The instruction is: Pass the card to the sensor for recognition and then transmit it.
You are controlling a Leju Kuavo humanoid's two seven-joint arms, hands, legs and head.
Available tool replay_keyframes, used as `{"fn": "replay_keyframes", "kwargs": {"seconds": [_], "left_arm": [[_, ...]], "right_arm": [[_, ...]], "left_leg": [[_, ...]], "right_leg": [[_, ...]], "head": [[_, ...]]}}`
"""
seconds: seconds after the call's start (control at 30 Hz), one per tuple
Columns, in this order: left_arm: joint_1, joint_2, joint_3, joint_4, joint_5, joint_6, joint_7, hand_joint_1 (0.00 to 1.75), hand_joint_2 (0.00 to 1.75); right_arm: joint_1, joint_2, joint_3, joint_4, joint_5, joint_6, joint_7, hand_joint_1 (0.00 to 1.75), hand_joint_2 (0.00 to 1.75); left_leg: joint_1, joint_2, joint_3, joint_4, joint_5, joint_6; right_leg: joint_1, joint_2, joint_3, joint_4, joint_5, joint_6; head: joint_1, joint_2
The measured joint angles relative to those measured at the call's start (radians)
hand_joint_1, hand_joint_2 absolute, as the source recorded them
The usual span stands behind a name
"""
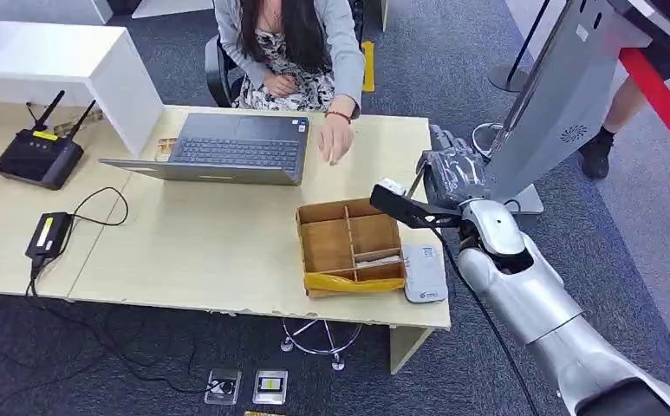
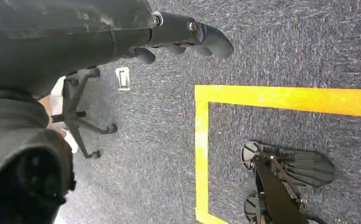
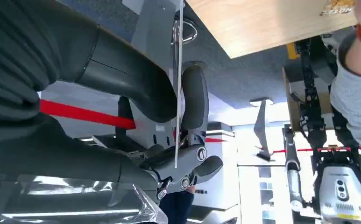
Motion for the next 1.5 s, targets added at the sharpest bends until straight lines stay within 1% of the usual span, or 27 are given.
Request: {"fn": "replay_keyframes", "kwargs": {"seconds": [0.17, 0.4, 0.83, 1.13, 1.17, 1.2, 1.5], "left_arm": [[0.000, 0.000, 0.000, 0.000, 0.000, -0.003, 0.000, 0.00, 0.00], [0.000, -0.001, 0.000, 0.000, 0.003, 0.000, 0.000, 0.00, 0.00], [0.000, -0.002, 0.000, 0.000, 0.013, 0.001, 0.000, 0.00, 0.00], [0.000, -0.003, 0.000, 0.000, 0.020, 0.009, 0.002, 0.00, 0.00], [0.000, -0.003, 0.000, 0.000, 0.020, 0.008, 0.002, 0.00, 0.00], [0.000, -0.004, 0.000, 0.000, 0.020, 0.008, 0.002, 0.00, 0.00], [0.000, -0.007, 0.000, 0.000, 0.036, 0.019, 0.009, 0.00, 0.00]], "right_arm": [[-0.007, 0.022, -0.001, 0.007, 0.018, -0.003, -0.012, 1.75, 1.75], [-0.020, 0.057, -0.007, 0.041, 0.035, -0.029, -0.056, 1.75, 1.75], [-0.039, 0.101, -0.014, 0.100, 0.041, -0.032, -0.082, 1.75, 1.75], [-0.054, 0.125, -0.014, 0.151, 0.040, -0.052, -0.100, 1.75, 1.75], [-0.055, 0.127, -0.014, 0.155, 0.040, -0.054, -0.100, 1.57, 1.75], [-0.056, 0.129, -0.014, 0.159, 0.040, -0.055, -0.100, 0.00, 0.00], [-0.057, 0.144, -0.014, 0.186, 0.023, -0.061, -0.136, 0.00, 0.00]], "left_leg": [[0.000, 0.000, 0.000, 0.000, 0.000, 0.000], [0.000, 0.000, 0.000, 0.000, 0.000, 0.000], [0.000, 0.000, 0.000, 0.000, 0.000, 0.000], [0.000, 0.000, 0.000, 0.000, 0.000, 0.000], [0.000, 0.000, 0.000, 0.000, 0.000, 0.000], [0.000, 0.000, 0.000, 0.000, 0.000, 0.000], [0.000, 0.000, 0.000, 0.000, 0.000, 0.000]], "right_leg": [[0.000, 0.000, 0.000, 0.000, 0.000, 0.000], [0.000, 0.000, 0.000, 0.000, 0.000, 0.000], [0.000, 0.000, 0.000, 0.000, 0.000, 0.000], [0.000, 0.000, 0.000, 0.000, 0.000, 0.000], [0.000, 0.000, 0.000, 0.000, 0.000, 0.000], [0.000, 0.000, 0.000, 0.000, 0.000, 0.000], [0.000, 0.000, -0.001, 0.000, 0.000, 0.000]], "head": [[0.000, 0.000], [0.000, 0.000], [0.000, 0.000], [0.000, 0.000], [0.000, 0.000], [0.001, 0.000], [0.000, 0.000]]}}
